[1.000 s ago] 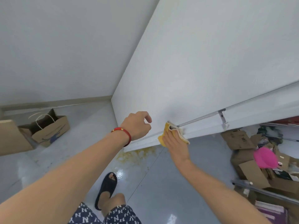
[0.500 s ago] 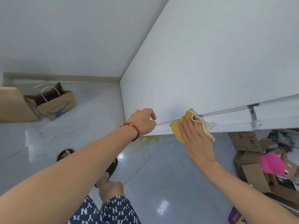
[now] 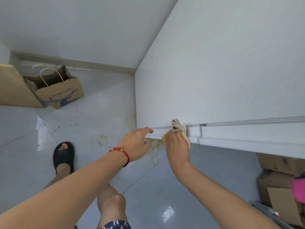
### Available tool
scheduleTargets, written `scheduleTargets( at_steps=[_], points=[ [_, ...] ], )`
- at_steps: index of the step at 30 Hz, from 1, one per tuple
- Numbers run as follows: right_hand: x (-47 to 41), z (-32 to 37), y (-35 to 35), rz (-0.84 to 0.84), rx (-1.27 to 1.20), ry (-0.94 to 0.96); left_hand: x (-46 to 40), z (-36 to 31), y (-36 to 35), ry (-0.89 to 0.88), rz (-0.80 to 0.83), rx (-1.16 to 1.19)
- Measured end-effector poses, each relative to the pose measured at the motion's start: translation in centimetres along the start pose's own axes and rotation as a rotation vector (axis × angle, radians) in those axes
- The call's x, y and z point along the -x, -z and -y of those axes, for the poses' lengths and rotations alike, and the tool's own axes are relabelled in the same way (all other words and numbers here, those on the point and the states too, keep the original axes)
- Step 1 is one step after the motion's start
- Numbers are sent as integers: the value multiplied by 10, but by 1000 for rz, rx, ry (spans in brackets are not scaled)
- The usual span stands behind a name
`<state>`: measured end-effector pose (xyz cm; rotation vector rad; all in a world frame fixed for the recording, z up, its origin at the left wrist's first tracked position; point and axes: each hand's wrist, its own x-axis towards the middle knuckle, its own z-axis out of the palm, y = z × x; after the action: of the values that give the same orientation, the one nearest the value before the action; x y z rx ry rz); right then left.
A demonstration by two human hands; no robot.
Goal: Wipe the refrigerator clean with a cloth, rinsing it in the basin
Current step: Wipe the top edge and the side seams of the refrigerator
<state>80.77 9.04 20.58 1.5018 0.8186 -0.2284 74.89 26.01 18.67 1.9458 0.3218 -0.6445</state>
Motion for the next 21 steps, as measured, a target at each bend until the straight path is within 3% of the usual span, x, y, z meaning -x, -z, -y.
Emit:
scheduleTargets(
  at_steps=[3,5,13,15,19,21],
  points=[
    [35,-26,-24,-186,-44,-73,-6,4,-11,-94,81,-240],
    [45,-34,-34,-275,-21,-73,-13,5,-22,-83,106,-269],
    [-59,76,-24,-45,171,-19,-49,46,-60,-57,87,-171],
    [-84,102,-20,-35,132,18,-60,71,-65,10,78,-87],
    [-126,141,-17,56,-23,188,-75,117,-74,332,39,386],
    [-129,146,-20,18,-129,183,-79,134,-77,351,28,476]
  ],
)
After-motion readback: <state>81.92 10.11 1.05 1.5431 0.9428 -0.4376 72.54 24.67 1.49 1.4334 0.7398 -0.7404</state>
